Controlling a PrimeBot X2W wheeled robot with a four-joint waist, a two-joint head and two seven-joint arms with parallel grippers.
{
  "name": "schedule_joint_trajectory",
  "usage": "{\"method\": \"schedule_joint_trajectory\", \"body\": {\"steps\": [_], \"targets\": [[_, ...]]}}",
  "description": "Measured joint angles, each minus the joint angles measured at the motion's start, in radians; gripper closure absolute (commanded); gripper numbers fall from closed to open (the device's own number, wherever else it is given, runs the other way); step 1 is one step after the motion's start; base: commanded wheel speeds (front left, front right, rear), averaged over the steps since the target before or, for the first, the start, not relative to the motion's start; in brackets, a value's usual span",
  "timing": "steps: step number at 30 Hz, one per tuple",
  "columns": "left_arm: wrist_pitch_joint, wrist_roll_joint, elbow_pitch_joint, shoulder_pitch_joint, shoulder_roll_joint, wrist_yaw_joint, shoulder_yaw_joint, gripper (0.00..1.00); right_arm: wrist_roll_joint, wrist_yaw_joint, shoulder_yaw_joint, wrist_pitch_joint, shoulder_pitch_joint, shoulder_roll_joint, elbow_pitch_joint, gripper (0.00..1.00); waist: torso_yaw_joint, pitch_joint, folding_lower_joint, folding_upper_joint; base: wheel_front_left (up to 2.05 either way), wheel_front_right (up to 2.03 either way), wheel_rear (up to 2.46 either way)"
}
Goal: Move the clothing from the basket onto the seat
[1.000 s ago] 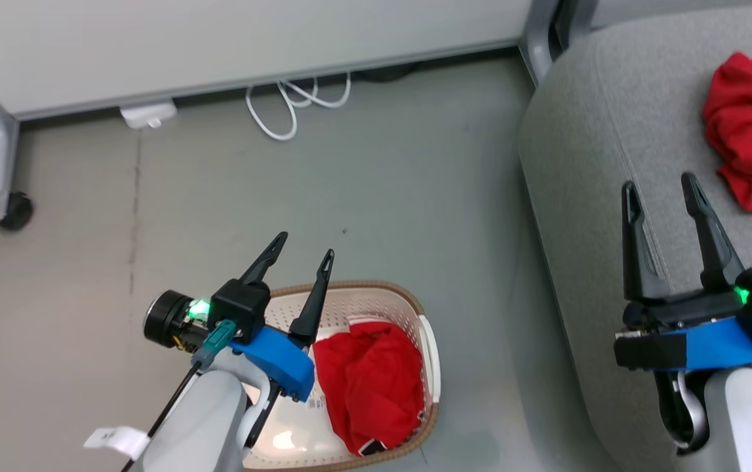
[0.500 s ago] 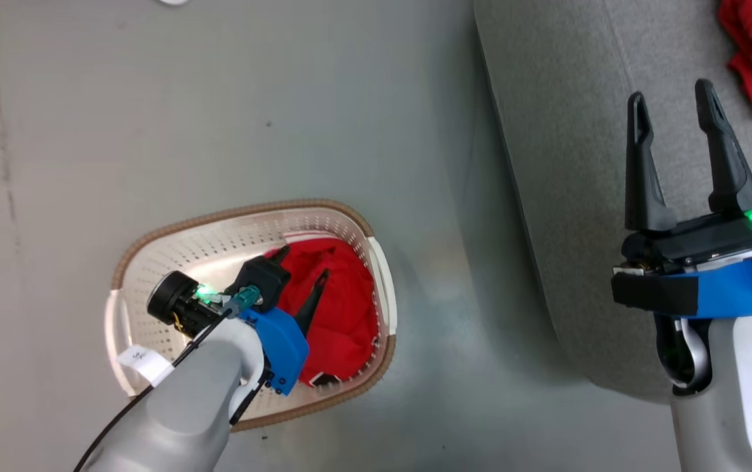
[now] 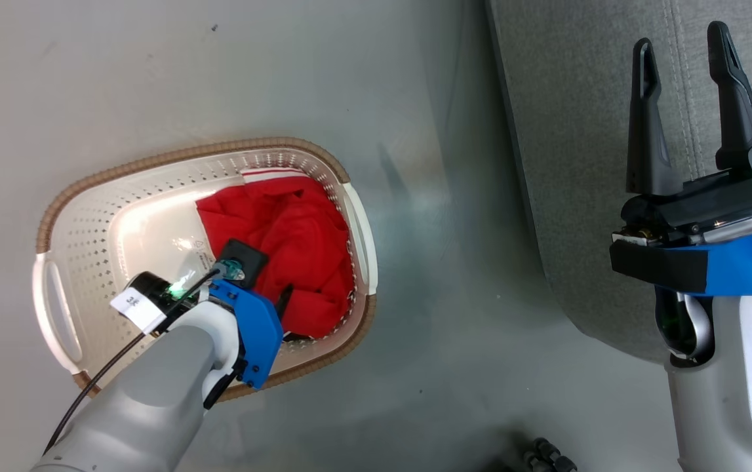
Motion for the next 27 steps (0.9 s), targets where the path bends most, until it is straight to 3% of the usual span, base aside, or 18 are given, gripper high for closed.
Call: {"method": "schedule_joint_trajectory", "body": {"steps": [9,19,23,24,25,27], "targets": [[0.084,-0.190,0.000,-0.036,0.032,0.000,-0.039,0.00,0.008,0.000,0.006,0.000,-0.018,0.004,-0.013,0.00,-0.024,0.084,-0.0001,0.0000,0.00,0.00,0.00],[0.130,-0.300,0.021,-0.095,0.031,0.000,-0.086,0.00,0.012,0.000,0.006,0.000,-0.036,0.006,-0.030,0.00,-0.046,0.178,-0.0001,0.0000,0.00,0.00,0.00],[0.116,-0.296,0.026,-0.121,0.025,0.000,-0.120,0.00,0.014,0.000,0.008,0.000,-0.041,0.006,-0.034,0.00,-0.048,0.195,-0.0001,0.0000,0.00,0.00,0.00],[0.107,-0.291,0.029,-0.126,0.024,0.000,-0.129,0.64,0.014,0.000,0.008,0.000,-0.041,0.006,-0.035,0.00,-0.047,0.196,-0.0001,0.0000,0.00,0.00,0.00],[0.100,-0.289,0.033,-0.130,0.023,0.000,-0.133,1.00,0.014,0.000,0.008,0.000,-0.042,0.007,-0.035,0.00,-0.046,0.197,-0.0001,0.0000,0.00,0.00,0.00],[0.095,-0.297,0.035,-0.132,0.016,0.000,-0.140,1.00,0.014,0.000,0.007,0.000,-0.042,0.007,-0.034,0.00,-0.043,0.195,-0.0001,0.0000,0.00,0.00,0.00]]}}
